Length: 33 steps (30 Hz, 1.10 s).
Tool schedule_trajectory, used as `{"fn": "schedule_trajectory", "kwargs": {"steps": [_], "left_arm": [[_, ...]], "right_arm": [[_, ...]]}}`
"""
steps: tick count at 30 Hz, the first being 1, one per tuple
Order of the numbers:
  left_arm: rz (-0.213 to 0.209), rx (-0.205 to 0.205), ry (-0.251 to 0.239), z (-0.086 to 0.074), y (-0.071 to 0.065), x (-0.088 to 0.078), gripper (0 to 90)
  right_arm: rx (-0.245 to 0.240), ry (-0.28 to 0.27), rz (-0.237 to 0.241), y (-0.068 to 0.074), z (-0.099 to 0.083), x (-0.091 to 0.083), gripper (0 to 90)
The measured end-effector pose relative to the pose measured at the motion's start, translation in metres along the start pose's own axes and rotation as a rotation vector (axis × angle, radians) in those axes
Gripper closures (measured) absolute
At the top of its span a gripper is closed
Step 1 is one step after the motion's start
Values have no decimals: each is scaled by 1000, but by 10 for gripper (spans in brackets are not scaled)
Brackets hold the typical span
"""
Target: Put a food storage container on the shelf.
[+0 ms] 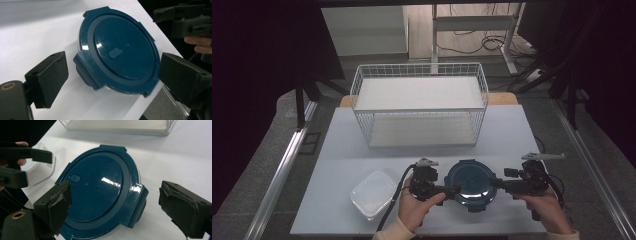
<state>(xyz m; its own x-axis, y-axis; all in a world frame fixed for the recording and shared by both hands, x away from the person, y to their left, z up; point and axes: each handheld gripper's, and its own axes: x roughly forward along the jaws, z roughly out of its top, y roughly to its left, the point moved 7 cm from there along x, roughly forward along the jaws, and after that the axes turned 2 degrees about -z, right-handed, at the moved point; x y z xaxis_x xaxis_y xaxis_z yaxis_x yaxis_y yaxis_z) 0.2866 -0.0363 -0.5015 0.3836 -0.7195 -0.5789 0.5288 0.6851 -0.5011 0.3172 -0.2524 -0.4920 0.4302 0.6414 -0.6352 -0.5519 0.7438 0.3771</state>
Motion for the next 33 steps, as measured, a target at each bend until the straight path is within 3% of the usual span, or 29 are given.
{"fn": "schedule_trajectory", "kwargs": {"steps": [3, 9, 11, 12, 19, 20, 22, 25, 32, 33], "left_arm": [[-3, -6, 10, 1, 3, 7, 129], [-37, -60, 34, 1, 9, 21, 131], [-50, -85, 50, 0, 12, 24, 118], [-54, -129, 59, -1, 15, 27, 110], [-75, -157, 86, -4, 19, 35, 101], [-93, -185, 94, -5, 21, 39, 101], [-96, -194, 98, -6, 22, 40, 101], [-140, -228, 108, -8, 22, 45, 103], [-167, -270, 111, -11, 24, 51, 125], [-180, -266, 121, -13, 24, 52, 145]], "right_arm": [[12, 17, 8, 0, -3, 4, 104], [44, 44, 39, 2, -7, 14, 98], [50, 54, 42, 3, -9, 17, 96], [62, 62, 48, 2, -11, 19, 95], [96, 74, 62, -1, -14, 25, 88], [105, 73, 68, -2, -15, 26, 86], [115, 73, 72, -2, -15, 26, 86], [136, 79, 77, -5, -17, 29, 83], [171, 97, 95, -9, -23, 39, 77], [198, 113, 105, -10, -26, 42, 77]]}}
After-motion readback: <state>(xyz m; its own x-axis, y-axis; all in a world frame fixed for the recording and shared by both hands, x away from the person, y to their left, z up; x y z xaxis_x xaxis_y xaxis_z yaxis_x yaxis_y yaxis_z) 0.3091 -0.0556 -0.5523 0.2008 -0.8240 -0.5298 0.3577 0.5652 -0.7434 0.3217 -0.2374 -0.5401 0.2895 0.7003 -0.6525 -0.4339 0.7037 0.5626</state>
